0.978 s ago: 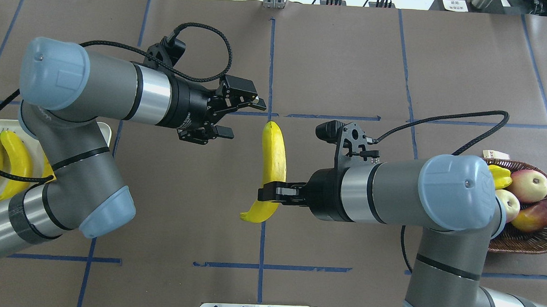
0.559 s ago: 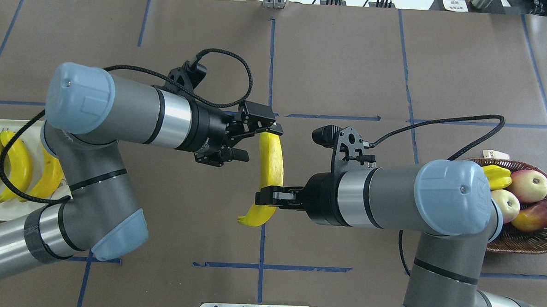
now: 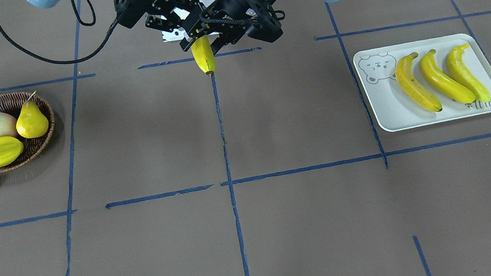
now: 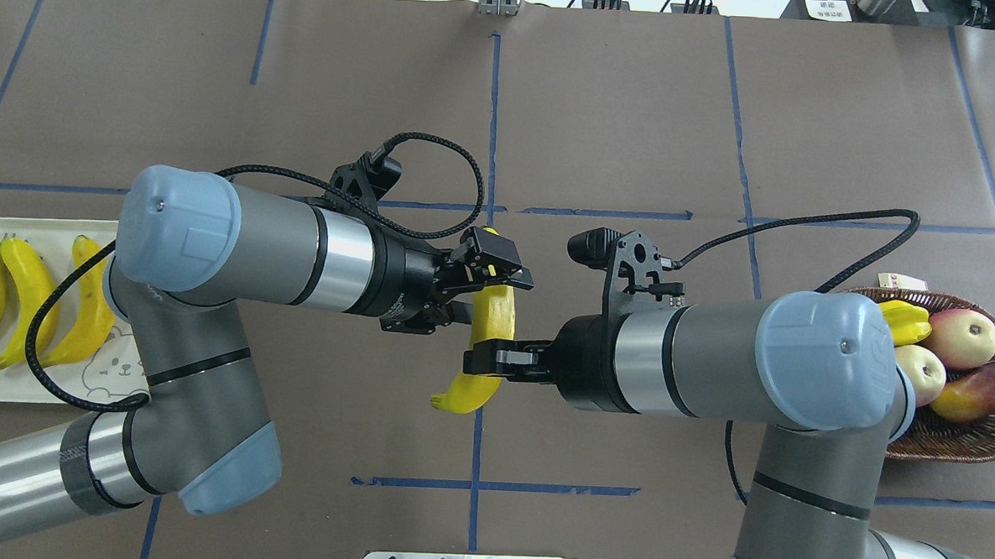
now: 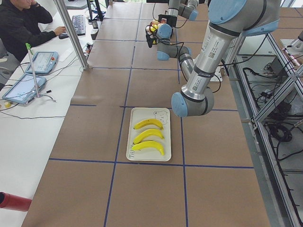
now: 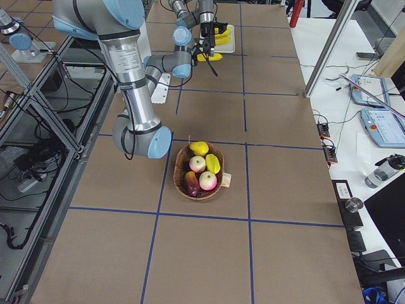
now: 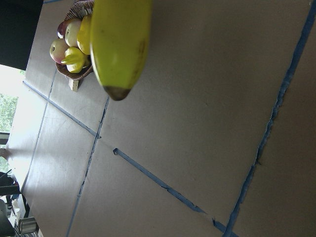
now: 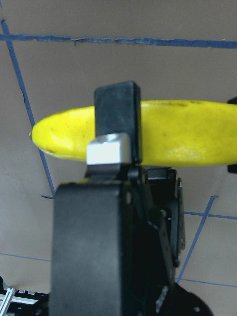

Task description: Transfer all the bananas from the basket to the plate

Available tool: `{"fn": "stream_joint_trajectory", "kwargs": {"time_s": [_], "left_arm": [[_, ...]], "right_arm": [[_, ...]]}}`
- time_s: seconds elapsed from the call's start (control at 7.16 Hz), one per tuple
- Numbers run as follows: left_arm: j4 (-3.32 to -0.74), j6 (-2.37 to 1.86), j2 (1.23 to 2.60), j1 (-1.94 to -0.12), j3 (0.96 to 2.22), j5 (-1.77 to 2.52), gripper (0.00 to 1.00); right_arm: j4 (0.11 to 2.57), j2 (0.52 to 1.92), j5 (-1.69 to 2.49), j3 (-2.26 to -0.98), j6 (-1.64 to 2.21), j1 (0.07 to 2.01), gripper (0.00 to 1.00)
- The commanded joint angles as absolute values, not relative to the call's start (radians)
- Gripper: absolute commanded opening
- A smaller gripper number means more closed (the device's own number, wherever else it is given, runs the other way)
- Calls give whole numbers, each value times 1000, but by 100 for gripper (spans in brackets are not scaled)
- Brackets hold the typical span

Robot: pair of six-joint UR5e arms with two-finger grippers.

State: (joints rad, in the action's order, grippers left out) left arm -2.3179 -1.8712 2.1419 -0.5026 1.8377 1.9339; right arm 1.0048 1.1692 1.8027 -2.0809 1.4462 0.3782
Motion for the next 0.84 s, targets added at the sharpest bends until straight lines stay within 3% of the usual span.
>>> {"fn": "stream_joint_trajectory", "kwargs": {"time_s": [0.0,0.14,0.7], "left_arm": [[-2315,-1868,2140,-502,1838,1934,0],[-2316,-1871,2140,-502,1838,1934,0],[-2306,-1864,2135,-509,1841,1934,0]], "right_arm": [[1005,1170,1807,-2082,1445,377,19],[1005,1170,1802,-2085,1450,377,98],[1005,1172,1792,-2118,1511,382,100]]}}
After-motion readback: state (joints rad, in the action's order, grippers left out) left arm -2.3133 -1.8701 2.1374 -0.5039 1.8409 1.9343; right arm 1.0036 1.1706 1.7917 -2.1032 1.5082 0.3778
